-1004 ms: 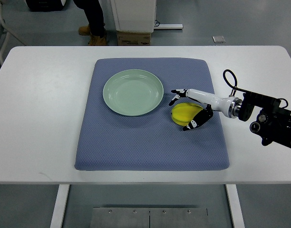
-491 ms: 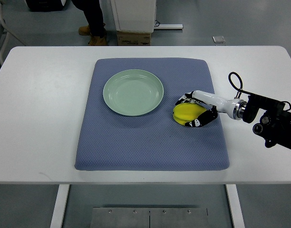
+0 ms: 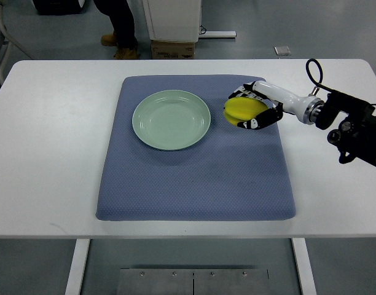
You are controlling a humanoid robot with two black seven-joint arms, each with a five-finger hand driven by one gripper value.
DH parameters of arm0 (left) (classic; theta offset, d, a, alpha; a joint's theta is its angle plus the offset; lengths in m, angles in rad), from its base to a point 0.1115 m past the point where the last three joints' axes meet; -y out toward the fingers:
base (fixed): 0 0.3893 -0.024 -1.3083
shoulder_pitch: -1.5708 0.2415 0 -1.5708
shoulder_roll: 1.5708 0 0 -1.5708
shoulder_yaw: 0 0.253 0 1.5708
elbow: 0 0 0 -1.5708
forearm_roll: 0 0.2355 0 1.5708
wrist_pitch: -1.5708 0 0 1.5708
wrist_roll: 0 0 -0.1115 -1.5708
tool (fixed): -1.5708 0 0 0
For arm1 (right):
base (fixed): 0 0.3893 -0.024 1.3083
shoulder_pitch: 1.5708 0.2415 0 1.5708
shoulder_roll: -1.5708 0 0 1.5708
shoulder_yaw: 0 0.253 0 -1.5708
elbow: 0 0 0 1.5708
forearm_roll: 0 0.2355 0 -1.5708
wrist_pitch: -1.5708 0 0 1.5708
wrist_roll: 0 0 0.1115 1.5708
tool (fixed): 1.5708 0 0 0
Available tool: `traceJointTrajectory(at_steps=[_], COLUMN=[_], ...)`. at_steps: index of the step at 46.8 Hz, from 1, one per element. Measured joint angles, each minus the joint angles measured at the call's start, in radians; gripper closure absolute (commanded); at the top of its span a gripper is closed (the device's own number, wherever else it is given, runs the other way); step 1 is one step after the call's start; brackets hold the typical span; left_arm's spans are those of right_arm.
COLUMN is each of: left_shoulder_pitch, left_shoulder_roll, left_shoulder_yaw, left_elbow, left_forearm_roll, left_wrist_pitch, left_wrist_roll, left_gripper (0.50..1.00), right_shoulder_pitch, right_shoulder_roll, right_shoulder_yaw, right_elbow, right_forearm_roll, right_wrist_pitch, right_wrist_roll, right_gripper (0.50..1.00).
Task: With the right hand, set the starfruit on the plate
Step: 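Carry the starfruit with the right hand over the green plate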
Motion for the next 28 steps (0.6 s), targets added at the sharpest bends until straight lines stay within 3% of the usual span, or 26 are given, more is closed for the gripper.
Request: traceJointTrajectory(at_steps=[21, 28], left_shoulder_pitch=[0.0, 0.0], left_shoulder_roll=[0.0, 0.0], left_shoulder_yaw=[-0.001, 0.0], left_elbow=[0.0, 0.0], left_forearm_roll=[0.0, 0.0], left_wrist_pitch=[0.0, 0.0], left_wrist_roll=[0.0, 0.0], left_gripper=[0.5, 0.5], right_shoulder_pitch=[0.105, 0.105], right_shoulder_roll=[0.29, 0.369], right_shoulder_yaw=[0.0, 0.0], right_elbow=[-0.208, -0.243], right_forearm_roll=[0.1, 0.114], right_wrist_pitch=[-0.007, -0.042], right_wrist_roll=[-0.027, -0.052], right_gripper=[1.0, 1.0])
